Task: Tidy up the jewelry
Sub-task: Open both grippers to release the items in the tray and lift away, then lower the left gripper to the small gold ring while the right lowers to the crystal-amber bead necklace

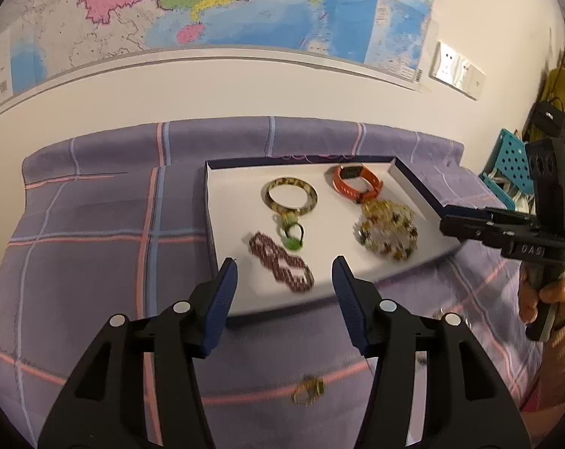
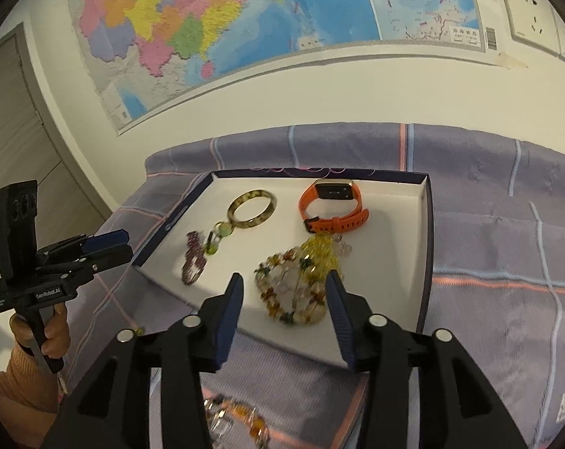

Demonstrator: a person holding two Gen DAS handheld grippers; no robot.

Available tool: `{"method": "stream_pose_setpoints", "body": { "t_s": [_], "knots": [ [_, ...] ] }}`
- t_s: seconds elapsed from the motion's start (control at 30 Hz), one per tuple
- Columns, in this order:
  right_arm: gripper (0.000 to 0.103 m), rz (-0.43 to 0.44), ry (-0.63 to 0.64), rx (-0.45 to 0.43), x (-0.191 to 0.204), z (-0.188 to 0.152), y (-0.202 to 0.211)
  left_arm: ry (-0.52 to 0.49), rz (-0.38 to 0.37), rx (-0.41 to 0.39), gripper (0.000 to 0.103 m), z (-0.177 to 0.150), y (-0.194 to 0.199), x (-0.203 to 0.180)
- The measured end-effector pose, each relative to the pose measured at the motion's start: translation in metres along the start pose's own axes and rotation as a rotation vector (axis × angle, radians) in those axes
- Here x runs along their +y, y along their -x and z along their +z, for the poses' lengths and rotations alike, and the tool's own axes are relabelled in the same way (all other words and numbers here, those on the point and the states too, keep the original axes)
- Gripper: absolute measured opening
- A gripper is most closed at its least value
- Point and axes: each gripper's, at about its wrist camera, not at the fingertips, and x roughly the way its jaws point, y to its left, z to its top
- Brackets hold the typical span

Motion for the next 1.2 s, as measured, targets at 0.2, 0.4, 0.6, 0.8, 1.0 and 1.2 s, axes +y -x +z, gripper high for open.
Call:
{"method": "stream_pose_setpoints", "body": {
  "t_s": [0.2,0.4,0.6,0.8,1.0,1.2],
  "knots": [
    [0.054,0.012,0.037,0.028,0.014,-0.029,0.017,-0.029,0.0,0.035,0.058,-0.028,0.011,-0.004],
    [0.061,-0.019,0.069,0.107,0.024,-0.066,0.017,-0.036,0.006,0.078,0.058,-0.053,0.01,-0.008],
    [0.067,-0.032,0.047,0.128,0.025,-0.086,0.016,-0.035,0.003,0.106,0.062,-0.071,0.009,-0.014],
    [0.074,-0.06,0.063,0.124,0.033,-0.093,0.012,-0.051,0.019,0.149,0.058,-0.08,-0.002,-0.024],
    [0.077,-0.077,0.076,0.122,0.039,-0.095,0.008,-0.036,0.005,0.163,0.04,-0.078,-0.006,-0.026],
    [0.078,-0.1,0.105,0.125,0.047,-0.097,0.003,-0.05,0.005,0.17,0.014,-0.079,-0.008,-0.031]
  ]
}}
